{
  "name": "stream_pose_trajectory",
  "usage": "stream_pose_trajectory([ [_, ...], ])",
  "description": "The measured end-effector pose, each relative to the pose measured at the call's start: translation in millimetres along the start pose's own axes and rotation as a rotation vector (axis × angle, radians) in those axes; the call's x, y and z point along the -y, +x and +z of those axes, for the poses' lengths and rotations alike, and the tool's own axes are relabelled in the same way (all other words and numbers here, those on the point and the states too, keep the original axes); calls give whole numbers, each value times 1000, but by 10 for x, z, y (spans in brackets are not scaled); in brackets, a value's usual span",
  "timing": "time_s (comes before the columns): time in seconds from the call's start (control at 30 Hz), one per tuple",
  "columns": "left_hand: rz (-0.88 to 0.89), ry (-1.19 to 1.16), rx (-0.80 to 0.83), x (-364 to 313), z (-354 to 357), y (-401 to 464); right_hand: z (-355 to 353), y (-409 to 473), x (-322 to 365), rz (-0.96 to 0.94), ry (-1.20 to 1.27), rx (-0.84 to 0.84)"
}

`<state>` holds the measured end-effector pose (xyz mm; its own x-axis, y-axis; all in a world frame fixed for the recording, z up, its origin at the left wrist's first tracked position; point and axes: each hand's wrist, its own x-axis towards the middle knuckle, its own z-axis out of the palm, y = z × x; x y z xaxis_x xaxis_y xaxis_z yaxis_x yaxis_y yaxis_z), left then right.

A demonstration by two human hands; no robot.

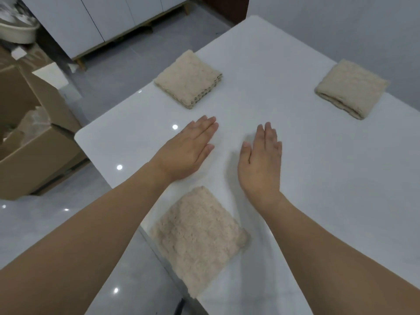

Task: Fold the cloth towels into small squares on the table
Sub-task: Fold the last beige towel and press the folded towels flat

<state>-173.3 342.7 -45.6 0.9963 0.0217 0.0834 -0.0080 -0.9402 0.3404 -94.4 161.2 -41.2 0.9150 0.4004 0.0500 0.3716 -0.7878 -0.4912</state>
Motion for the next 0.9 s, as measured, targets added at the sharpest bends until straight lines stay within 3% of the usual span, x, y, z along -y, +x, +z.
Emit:
stream_pose_trajectory([
  [0.2, -28, 47, -30, 177, -236, 223, -21, 294, 165, -8, 85, 73],
  [0.77, 26, -127, -170, 1259, -587, 978, 480, 1129, 945, 97, 373, -32],
  [0.9, 87, -185, -129, 1660, -661, 1262, 678, 1352, 1201, 127, 449, -102],
])
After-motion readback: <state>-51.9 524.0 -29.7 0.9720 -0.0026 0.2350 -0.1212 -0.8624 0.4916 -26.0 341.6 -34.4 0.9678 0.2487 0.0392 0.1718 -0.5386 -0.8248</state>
